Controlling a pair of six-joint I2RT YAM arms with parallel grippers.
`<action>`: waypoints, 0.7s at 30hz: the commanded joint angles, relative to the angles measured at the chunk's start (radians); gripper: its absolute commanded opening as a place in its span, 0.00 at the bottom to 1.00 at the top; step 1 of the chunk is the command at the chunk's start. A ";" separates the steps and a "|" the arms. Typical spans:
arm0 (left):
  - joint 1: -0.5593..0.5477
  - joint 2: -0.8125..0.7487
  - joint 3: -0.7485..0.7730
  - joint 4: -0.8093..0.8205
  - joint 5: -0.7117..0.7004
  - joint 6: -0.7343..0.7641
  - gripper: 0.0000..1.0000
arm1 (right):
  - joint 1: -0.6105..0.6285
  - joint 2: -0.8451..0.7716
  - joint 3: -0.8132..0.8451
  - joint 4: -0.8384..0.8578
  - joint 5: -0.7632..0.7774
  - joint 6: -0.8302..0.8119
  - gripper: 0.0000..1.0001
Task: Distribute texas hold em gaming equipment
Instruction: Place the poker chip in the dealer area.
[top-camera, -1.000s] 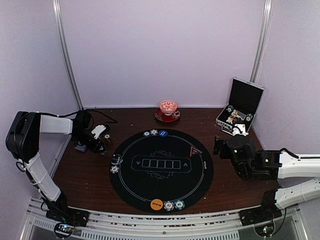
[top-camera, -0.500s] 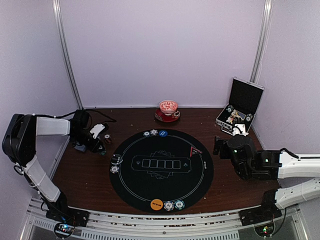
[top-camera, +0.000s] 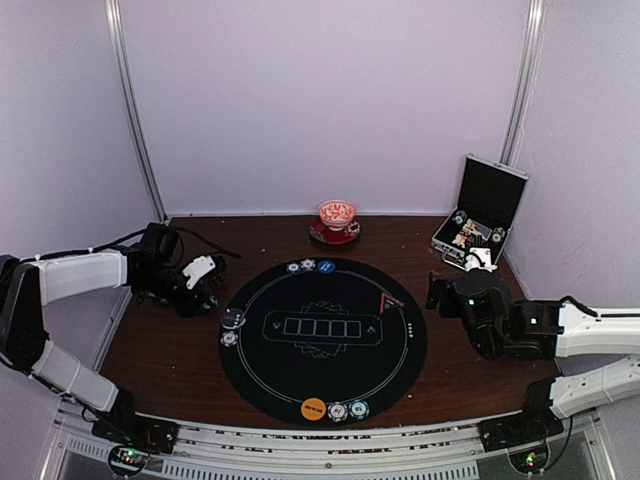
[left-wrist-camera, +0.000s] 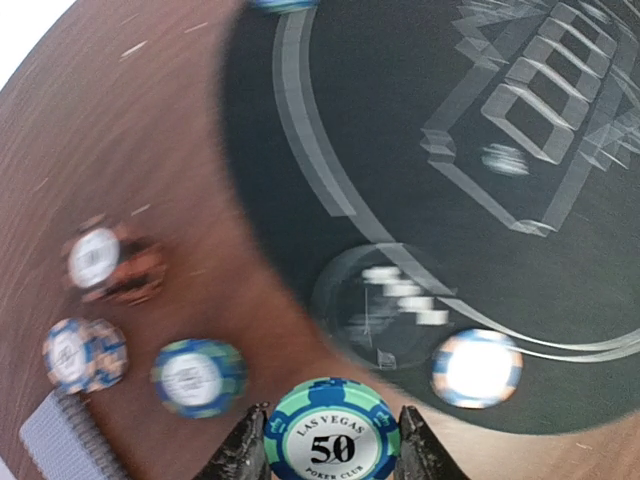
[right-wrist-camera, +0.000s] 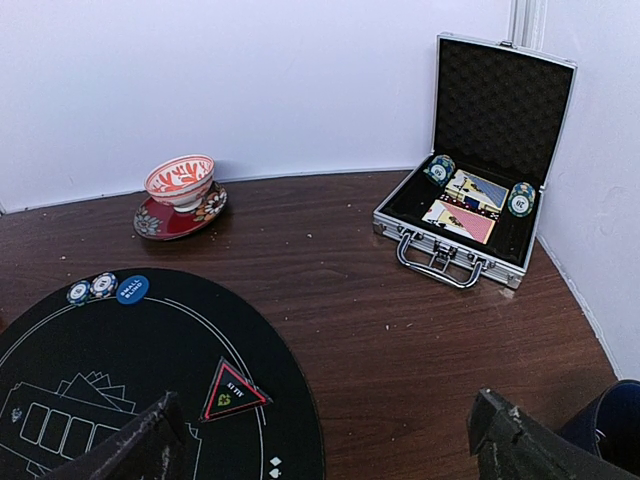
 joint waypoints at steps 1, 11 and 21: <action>-0.096 -0.113 -0.063 -0.041 0.040 0.089 0.23 | -0.006 -0.008 0.005 0.006 0.006 -0.013 1.00; -0.230 -0.192 -0.174 -0.074 0.044 0.178 0.23 | -0.004 -0.003 0.006 0.006 0.006 -0.014 1.00; -0.293 -0.138 -0.206 -0.025 0.019 0.161 0.24 | -0.007 -0.001 0.007 0.005 0.005 -0.015 1.00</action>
